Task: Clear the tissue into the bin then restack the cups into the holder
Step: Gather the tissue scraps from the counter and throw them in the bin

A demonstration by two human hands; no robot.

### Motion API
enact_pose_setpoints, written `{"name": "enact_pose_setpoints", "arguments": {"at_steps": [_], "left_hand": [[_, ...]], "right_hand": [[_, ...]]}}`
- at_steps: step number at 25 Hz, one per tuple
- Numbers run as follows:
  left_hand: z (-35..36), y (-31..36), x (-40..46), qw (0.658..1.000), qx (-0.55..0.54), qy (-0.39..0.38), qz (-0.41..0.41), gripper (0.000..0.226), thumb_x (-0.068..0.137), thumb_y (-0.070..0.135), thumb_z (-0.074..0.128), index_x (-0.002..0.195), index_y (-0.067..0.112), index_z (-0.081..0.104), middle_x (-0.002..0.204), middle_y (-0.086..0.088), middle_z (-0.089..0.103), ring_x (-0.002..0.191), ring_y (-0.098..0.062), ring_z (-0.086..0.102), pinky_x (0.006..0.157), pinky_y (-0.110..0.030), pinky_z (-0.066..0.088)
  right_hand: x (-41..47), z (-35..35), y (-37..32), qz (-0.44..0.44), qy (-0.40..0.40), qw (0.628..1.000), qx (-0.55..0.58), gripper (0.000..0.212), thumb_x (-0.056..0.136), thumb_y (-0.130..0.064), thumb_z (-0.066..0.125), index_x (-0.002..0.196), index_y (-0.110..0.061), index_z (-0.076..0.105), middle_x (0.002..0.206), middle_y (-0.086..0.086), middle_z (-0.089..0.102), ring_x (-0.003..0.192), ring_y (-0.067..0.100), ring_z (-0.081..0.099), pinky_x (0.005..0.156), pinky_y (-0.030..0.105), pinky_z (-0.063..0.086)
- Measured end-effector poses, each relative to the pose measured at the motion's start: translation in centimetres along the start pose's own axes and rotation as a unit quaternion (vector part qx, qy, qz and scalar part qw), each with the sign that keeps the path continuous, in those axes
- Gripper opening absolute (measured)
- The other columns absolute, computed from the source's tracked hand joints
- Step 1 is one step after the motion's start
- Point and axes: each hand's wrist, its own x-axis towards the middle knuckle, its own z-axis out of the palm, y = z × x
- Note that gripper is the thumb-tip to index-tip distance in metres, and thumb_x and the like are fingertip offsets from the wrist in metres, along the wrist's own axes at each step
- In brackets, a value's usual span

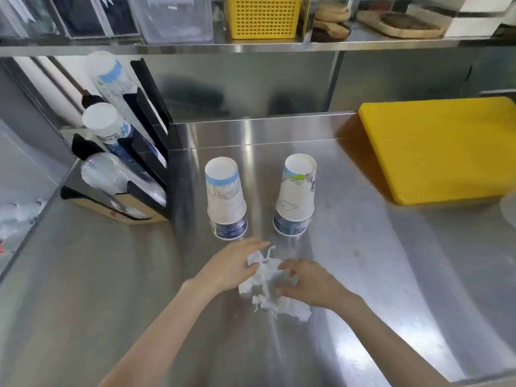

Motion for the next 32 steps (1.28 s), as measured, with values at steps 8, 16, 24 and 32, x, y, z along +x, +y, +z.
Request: {"name": "enact_pose_setpoints", "arguments": {"at_steps": [8,16,24,32], "left_hand": [[3.6,-1.1,1.6,0.992,0.114,-0.03,-0.037,0.049,0.087,0.016,0.046,0.132,0.034,0.039,0.148,0.008,0.032,0.137,-0.016,0.025,0.113,-0.034,0.016],[4.9,-2.0,-0.5,0.995,0.044,-0.004,-0.092,0.036,0.084,0.009,0.044,0.117,0.02,0.053,0.125,-0.005,0.047,0.121,-0.023,0.04,0.097,-0.03,0.035],[5.0,-2.2,-3.7,0.992,0.072,0.045,-0.098,0.054,0.083,0.021,0.051,0.133,0.031,0.035,0.135,0.001,0.036,0.124,-0.02,0.031,0.104,-0.03,0.026],[6.0,-2.5,-3.8,0.992,0.097,-0.021,-0.082,0.052,0.085,0.017,0.049,0.133,0.032,0.035,0.143,0.002,0.029,0.125,-0.023,0.029,0.105,-0.033,0.034]], "right_hand": [[1.2,4.5,0.6,0.009,-0.023,0.999,0.033,0.036,0.076,-0.033,0.06,0.111,-0.023,0.059,0.12,0.009,0.051,0.106,0.024,0.055,0.095,0.035,0.046],[2.0,4.9,1.9,-0.08,-0.021,0.996,-0.036,0.034,0.079,0.003,0.046,0.097,-0.014,0.069,0.103,0.007,0.052,0.104,0.029,0.056,0.09,0.032,0.044],[0.3,5.1,1.8,-0.027,0.112,0.993,0.018,0.041,0.08,-0.034,0.06,0.119,-0.027,0.05,0.124,0.003,0.039,0.117,0.023,0.038,0.091,0.034,0.046],[0.7,7.5,2.0,-0.009,0.067,0.997,-0.031,0.039,0.082,-0.02,0.054,0.12,-0.02,0.049,0.128,0.006,0.038,0.116,0.028,0.039,0.092,0.039,0.047]]}}
